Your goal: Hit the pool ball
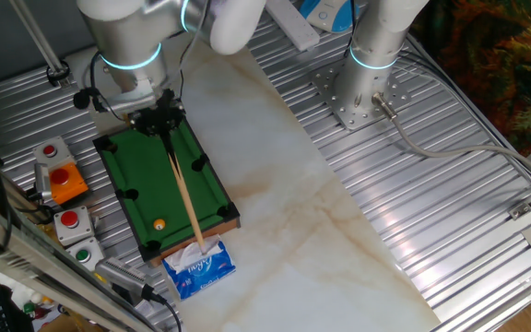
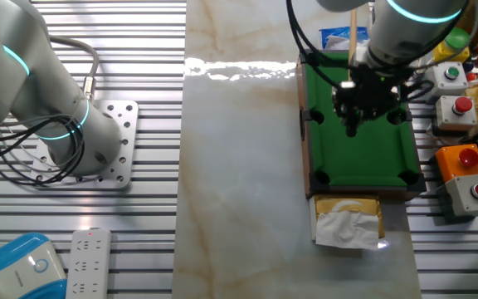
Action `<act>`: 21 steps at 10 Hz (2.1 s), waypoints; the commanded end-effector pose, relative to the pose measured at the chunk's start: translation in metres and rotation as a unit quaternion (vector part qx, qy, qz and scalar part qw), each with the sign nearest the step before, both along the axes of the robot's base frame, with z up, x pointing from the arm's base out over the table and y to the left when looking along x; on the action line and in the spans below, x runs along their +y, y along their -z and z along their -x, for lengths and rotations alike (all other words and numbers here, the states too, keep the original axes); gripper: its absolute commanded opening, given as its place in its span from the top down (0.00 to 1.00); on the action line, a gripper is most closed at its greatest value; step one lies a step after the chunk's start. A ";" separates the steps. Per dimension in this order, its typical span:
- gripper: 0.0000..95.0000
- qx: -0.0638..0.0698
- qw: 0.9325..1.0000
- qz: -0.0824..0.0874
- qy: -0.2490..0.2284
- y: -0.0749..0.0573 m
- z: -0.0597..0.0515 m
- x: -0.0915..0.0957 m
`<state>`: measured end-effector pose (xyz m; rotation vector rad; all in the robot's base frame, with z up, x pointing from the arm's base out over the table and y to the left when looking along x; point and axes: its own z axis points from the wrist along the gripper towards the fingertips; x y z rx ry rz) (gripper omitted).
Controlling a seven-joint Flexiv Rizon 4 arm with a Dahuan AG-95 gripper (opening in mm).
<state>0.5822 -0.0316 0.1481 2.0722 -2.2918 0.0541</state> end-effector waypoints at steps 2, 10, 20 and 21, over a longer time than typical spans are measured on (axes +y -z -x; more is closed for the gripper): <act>1.00 0.004 1.000 -0.002 -0.016 -0.005 -0.012 -0.045; 1.00 0.014 0.999 0.005 0.033 0.015 -0.023 -0.132; 1.00 0.035 0.997 0.026 0.065 0.032 -0.002 -0.162; 1.00 0.036 0.997 0.029 0.064 0.034 0.001 -0.163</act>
